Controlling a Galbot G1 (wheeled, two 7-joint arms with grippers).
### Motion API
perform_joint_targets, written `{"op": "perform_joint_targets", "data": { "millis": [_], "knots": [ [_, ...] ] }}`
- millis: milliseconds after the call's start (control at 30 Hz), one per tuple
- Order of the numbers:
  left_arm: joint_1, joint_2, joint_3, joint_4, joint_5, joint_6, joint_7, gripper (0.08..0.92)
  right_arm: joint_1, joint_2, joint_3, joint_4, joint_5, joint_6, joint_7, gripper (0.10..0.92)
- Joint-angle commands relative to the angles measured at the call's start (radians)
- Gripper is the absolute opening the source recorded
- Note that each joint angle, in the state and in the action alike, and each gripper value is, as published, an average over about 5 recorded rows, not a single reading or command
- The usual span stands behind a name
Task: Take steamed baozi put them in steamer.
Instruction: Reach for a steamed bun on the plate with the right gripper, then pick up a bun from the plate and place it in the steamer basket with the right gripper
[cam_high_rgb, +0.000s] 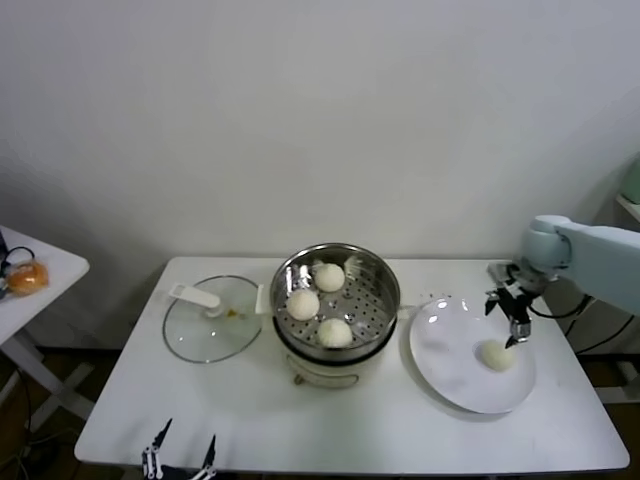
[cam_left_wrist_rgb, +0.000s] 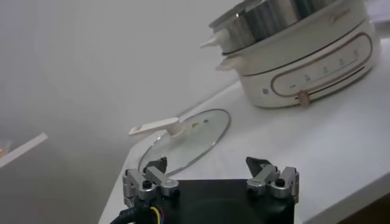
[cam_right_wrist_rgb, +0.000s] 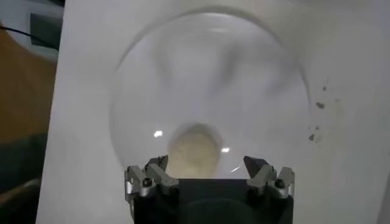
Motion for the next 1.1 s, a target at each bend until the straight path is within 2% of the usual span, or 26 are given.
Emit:
{"op": "perform_joint_targets", "data": {
  "millis": [33, 633, 733, 900, 1100],
  "knots": [
    [0.002, -0.046, 0.002, 0.003, 0.003, 0.005, 0.0, 0.823, -0.237, -0.037, 0.184, -0.076, -0.113, -0.028, 0.015, 0.823],
    [0.005, -0.038, 0.002, 0.007, 0.007, 0.002, -0.006, 0.823, -0.352, -0.006, 0.335, -0.117, -0.16, -0.025, 0.065, 0.817],
    [0.005, -0.037, 0.001, 0.004, 0.007, 0.003, -0.005, 0.823, -0.352, -0.005, 0.337, -0.115, -0.171, -0.026, 0.065, 0.775],
    [0.006, -0.038, 0.002, 0.001, 0.008, 0.004, -0.005, 0.823, -0.301, -0.007, 0.31, -0.086, -0.171, -0.027, 0.06, 0.656],
    [0.003, -0.039, 0.004, 0.002, 0.012, 0.004, -0.004, 0.823, 0.018, 0.024, 0.07, 0.016, -0.045, -0.03, 0.044, 0.628]
  ]
}}
